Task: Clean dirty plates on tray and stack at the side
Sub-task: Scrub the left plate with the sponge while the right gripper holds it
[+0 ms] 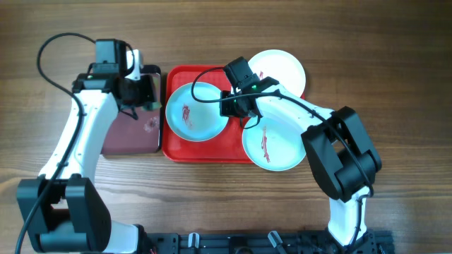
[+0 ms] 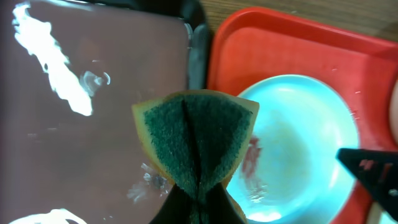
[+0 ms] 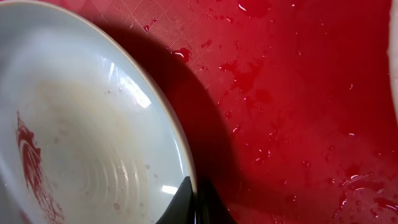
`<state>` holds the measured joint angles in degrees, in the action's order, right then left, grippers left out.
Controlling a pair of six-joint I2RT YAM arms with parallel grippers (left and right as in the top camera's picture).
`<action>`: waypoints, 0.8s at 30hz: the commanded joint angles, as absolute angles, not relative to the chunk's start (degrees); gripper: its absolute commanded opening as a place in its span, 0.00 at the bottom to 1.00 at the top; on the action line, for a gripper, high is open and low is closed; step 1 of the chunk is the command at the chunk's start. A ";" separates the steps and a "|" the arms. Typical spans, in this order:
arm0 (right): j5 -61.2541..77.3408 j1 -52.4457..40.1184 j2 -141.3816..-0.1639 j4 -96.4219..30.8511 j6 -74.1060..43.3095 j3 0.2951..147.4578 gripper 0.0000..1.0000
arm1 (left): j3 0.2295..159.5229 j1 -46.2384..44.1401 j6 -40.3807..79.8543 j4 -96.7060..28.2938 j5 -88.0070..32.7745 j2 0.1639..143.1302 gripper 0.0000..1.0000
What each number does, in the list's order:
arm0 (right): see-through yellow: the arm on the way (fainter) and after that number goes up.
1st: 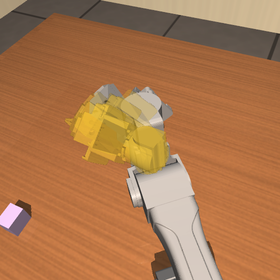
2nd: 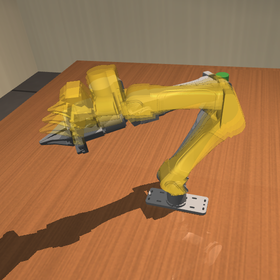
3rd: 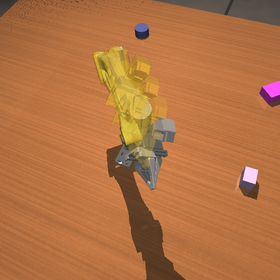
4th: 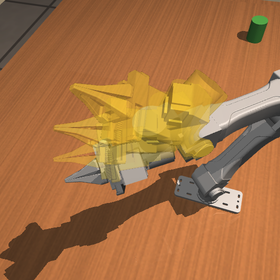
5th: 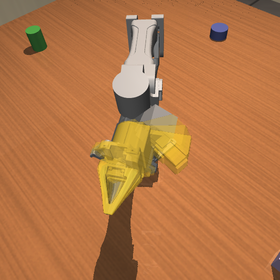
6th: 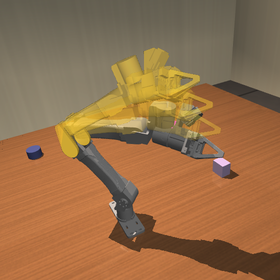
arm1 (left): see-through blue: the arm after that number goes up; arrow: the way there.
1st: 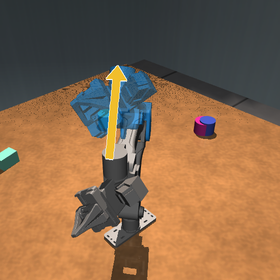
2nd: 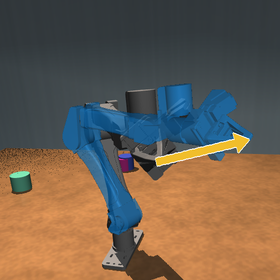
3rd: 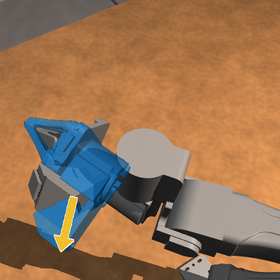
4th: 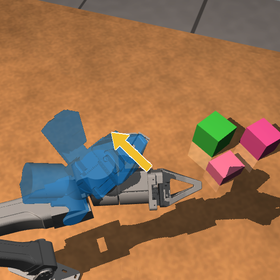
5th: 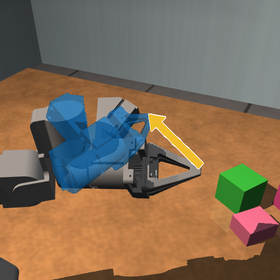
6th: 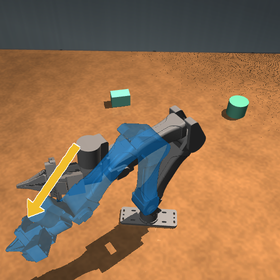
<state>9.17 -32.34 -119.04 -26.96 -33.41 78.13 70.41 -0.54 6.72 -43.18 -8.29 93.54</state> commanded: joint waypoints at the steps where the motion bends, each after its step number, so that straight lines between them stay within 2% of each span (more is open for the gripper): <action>1: 8.58 -32.18 -120.66 -27.46 -34.04 77.38 0.04 | 71.20 -3.70 13.98 -42.19 -9.41 96.49 0.04; 12: 8.58 -32.18 -120.66 -27.53 -34.04 77.38 0.04 | 71.20 -13.26 17.26 -39.13 -9.10 106.65 0.04; 17: 8.56 -32.18 -120.66 -27.59 -34.02 77.38 0.04 | 71.13 -14.37 23.42 -39.68 -1.34 108.47 0.04; 24: 14.26 -30.39 -120.66 -27.59 -32.29 77.21 0.04 | 68.36 -14.37 23.40 -39.51 1.43 108.84 0.04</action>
